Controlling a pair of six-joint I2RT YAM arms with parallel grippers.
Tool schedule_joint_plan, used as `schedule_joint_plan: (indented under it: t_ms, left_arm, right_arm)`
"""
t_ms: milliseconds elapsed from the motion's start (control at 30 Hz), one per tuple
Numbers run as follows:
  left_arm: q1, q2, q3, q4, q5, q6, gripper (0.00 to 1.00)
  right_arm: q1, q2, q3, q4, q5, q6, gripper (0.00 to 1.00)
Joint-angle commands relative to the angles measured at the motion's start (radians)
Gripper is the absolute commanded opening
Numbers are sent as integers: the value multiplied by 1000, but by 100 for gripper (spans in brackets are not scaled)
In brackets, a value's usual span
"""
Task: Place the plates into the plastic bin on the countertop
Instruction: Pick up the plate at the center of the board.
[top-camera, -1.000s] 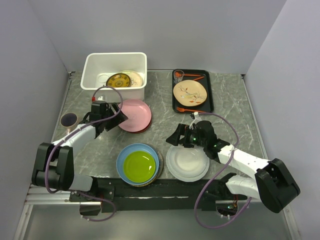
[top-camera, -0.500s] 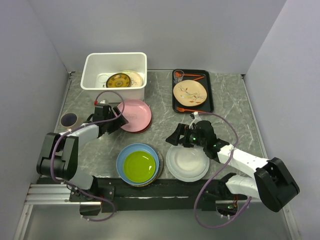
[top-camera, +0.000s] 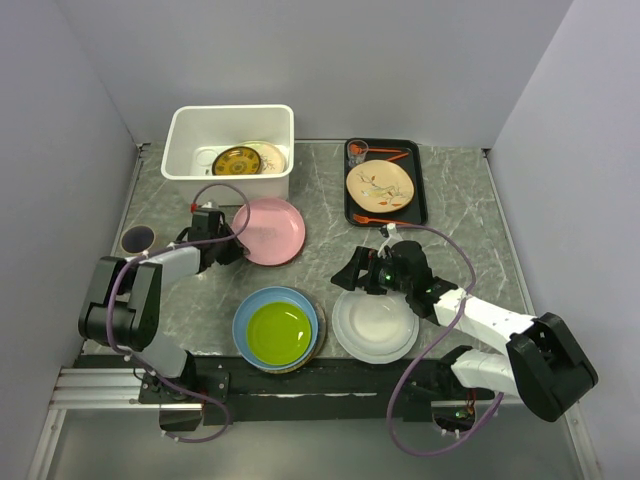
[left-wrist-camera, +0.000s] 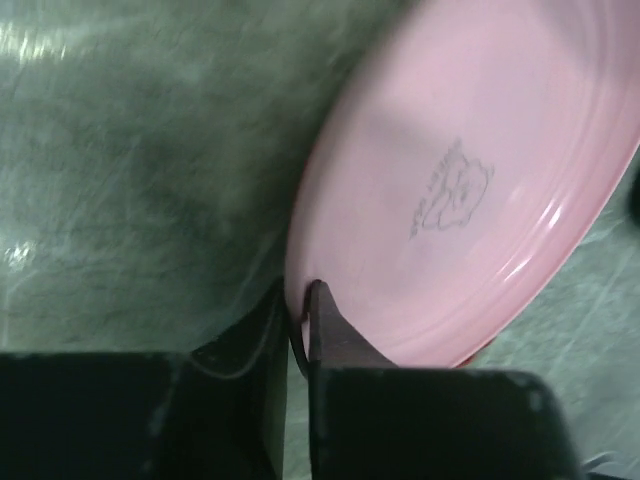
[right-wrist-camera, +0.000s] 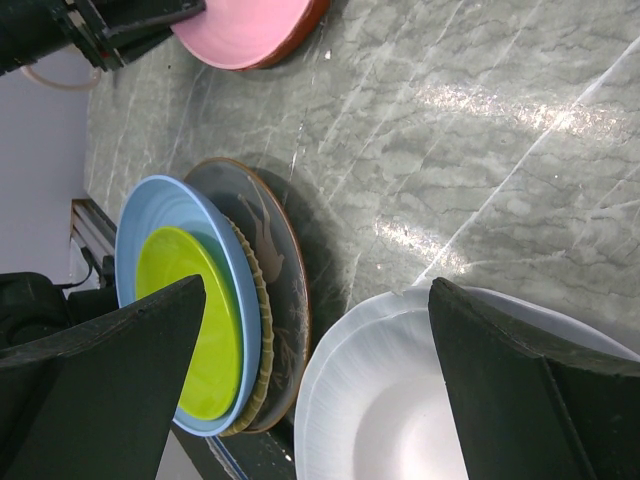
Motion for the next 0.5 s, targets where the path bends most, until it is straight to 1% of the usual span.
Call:
schedule_joint_plan:
  t_ms: [0, 200, 467]
  left_arm:
    - [-6, -25, 32, 15, -19, 17, 1]
    - [-5, -62, 27, -13, -39, 23, 1]
    - [-5, -106, 24, -22, -4, 17, 1]
  right_arm:
    - [9, 12, 1, 16, -2, -1, 100]
    - [8, 22, 4, 27, -8, 3, 100]
    - [9, 18, -1, 28, -7, 6, 100]
